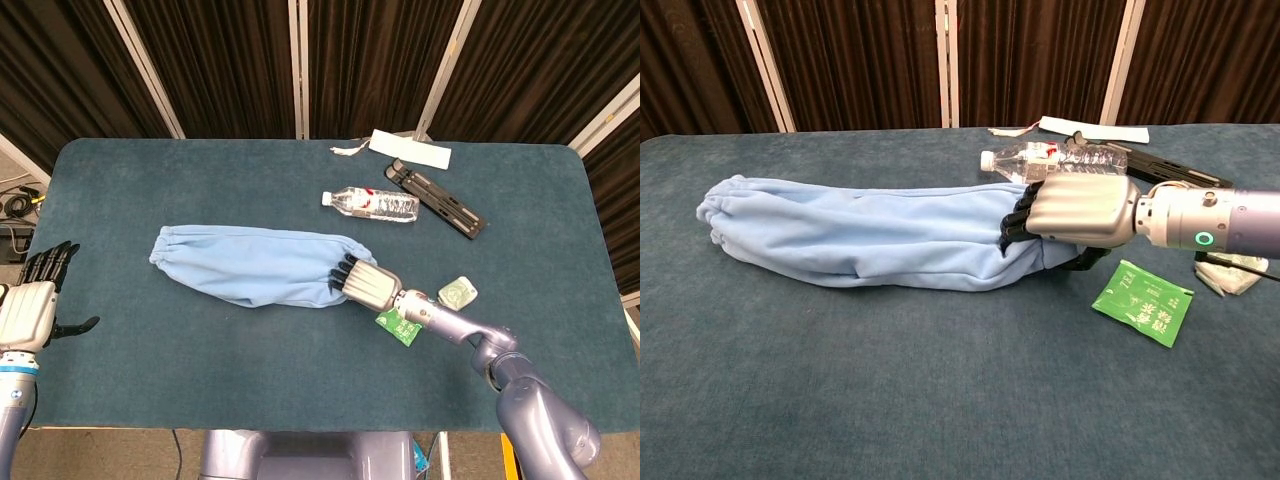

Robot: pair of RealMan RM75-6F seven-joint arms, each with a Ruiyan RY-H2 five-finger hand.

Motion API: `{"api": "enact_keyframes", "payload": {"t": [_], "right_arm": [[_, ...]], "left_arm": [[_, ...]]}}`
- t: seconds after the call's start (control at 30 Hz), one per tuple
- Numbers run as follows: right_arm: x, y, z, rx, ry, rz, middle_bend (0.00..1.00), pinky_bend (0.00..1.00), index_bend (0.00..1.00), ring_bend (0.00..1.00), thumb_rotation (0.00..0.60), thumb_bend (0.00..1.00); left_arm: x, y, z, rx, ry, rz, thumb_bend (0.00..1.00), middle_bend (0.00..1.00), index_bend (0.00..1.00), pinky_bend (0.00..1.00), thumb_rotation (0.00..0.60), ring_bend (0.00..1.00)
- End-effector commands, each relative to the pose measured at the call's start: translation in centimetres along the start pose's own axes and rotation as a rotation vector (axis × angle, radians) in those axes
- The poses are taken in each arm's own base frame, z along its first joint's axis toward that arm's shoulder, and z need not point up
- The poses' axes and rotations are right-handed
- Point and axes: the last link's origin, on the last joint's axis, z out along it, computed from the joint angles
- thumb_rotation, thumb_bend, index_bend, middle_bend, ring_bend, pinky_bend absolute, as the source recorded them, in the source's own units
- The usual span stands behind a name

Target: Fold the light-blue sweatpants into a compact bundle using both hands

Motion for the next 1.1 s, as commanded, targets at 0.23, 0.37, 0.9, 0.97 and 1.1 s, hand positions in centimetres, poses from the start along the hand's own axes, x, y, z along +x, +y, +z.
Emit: {"api": "enact_keyframes", "payload": {"t": [0.23, 0.37, 0.9, 0.97, 1.1], "right_arm": [[0.7, 0.4, -1.2, 0.062, 0.062, -0.047, 0.53, 0.44, 0.53, 0.43, 0.600, 0.77], [1.3, 1.2, -2.9, 0.091, 0.097, -0.089, 0.53, 0.44, 0.53, 0.43, 0.600, 0.78], [2.2, 4.0, -17.2, 0.235, 0.116, -0.262, 0.52, 0.44, 0.53, 0.43, 0.600, 0.78], [2.5, 4.4, -19.8, 0.262, 0.098, -0.290, 0.52, 0.44, 0.53, 0.43, 0.600, 0.78], [3.1, 4.8, -22.0, 0.271, 0.083, -0.316, 0.52, 0.44, 0.53, 0.43, 0.600, 0.78]], "left_arm": [[-0.2, 0.1, -0.1, -0.003, -0.004, 0.006, 0.00, 0.00, 0.00, 0.00, 0.600, 0.00], [-0.3, 0.2, -0.2, -0.006, -0.006, 0.009, 0.00, 0.00, 0.00, 0.00, 0.600, 0.00], [-0.8, 0.9, -0.3, -0.035, -0.020, 0.021, 0.00, 0.00, 0.00, 0.00, 0.600, 0.00], [-0.9, 1.1, -0.4, -0.040, -0.021, 0.021, 0.00, 0.00, 0.00, 0.00, 0.600, 0.00], [-1.0, 1.4, -0.5, -0.045, -0.022, 0.022, 0.00, 0.00, 0.00, 0.00, 0.600, 0.00]]}}
